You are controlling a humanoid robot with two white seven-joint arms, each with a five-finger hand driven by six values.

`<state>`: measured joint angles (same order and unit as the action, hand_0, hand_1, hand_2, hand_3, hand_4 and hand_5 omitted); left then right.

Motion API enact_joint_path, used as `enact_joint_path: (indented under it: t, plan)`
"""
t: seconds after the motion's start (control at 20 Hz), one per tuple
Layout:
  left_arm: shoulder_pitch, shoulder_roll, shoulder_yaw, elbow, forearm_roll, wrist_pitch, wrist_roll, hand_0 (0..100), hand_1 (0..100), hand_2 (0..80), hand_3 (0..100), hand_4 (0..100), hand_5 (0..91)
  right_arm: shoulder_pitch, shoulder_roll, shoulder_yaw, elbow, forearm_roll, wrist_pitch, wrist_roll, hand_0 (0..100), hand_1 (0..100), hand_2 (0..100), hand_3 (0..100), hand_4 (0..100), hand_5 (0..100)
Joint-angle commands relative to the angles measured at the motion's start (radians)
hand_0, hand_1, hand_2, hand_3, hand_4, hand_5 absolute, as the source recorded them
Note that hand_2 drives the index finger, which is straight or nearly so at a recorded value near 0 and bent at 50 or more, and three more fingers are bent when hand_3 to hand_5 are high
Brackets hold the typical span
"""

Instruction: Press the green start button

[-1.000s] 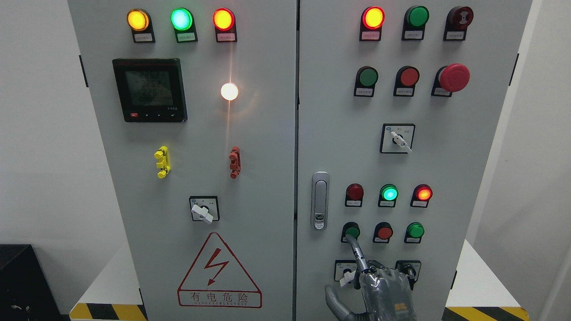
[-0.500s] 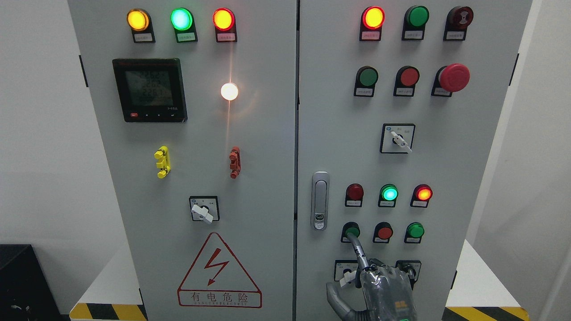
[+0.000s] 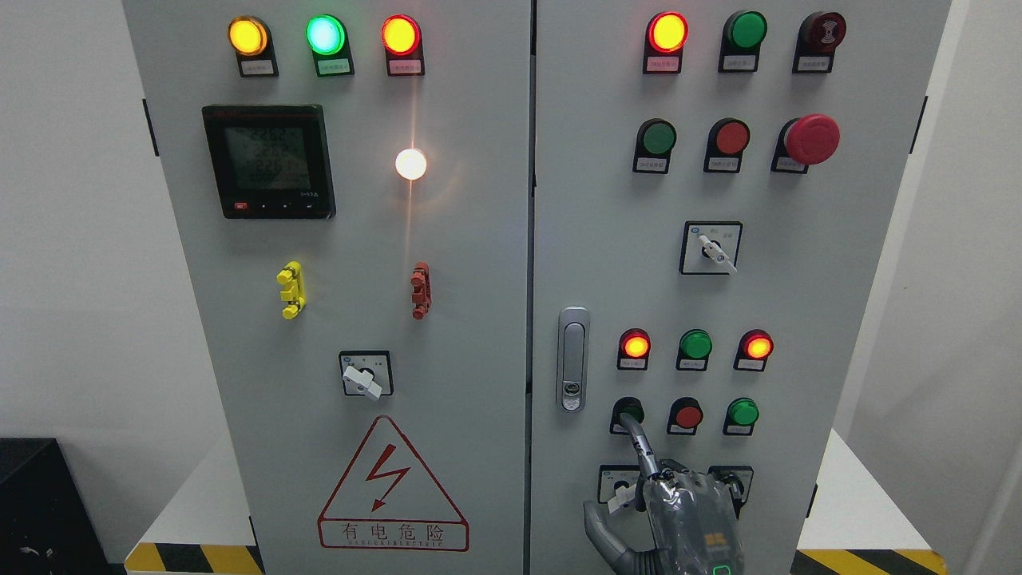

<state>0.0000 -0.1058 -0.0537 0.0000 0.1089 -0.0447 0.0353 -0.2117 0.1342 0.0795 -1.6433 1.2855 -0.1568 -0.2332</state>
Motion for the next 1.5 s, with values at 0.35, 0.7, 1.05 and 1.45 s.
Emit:
enact_joint_path:
  t: [0.35,0.7,1.05,1.45]
  plan:
    - [-0.023,0.0,0.0,-0.028,0.0,0.0,0.0,12,56,0.0,0,0,0.0,-0.006,0.001,0.005,0.02,-0.002,0.011,0.008,42,37,0,84,81,94]
    - [-0.023,0.0,0.0,-0.028,0.0,0.0,0.0,12,56,0.0,0,0,0.0,-0.006,0.001,0.005,0.008,-0.009,0.013,0.011,42,37,0,84,81,94]
    - [-0.023,0.0,0.0,-0.028,0.0,0.0,0.0,12,56,0.0,0,0,0.0,0.009,0.009,0.006,-0.042,-0.021,0.011,0.012,44,39,0,84,81,93]
    - [-0.023,0.0,0.0,-0.028,0.0,0.0,0.0,12,56,0.0,0,0,0.0,0.064,0.009,0.008,-0.11,-0.066,-0.001,0.012,49,41,0,85,81,92]
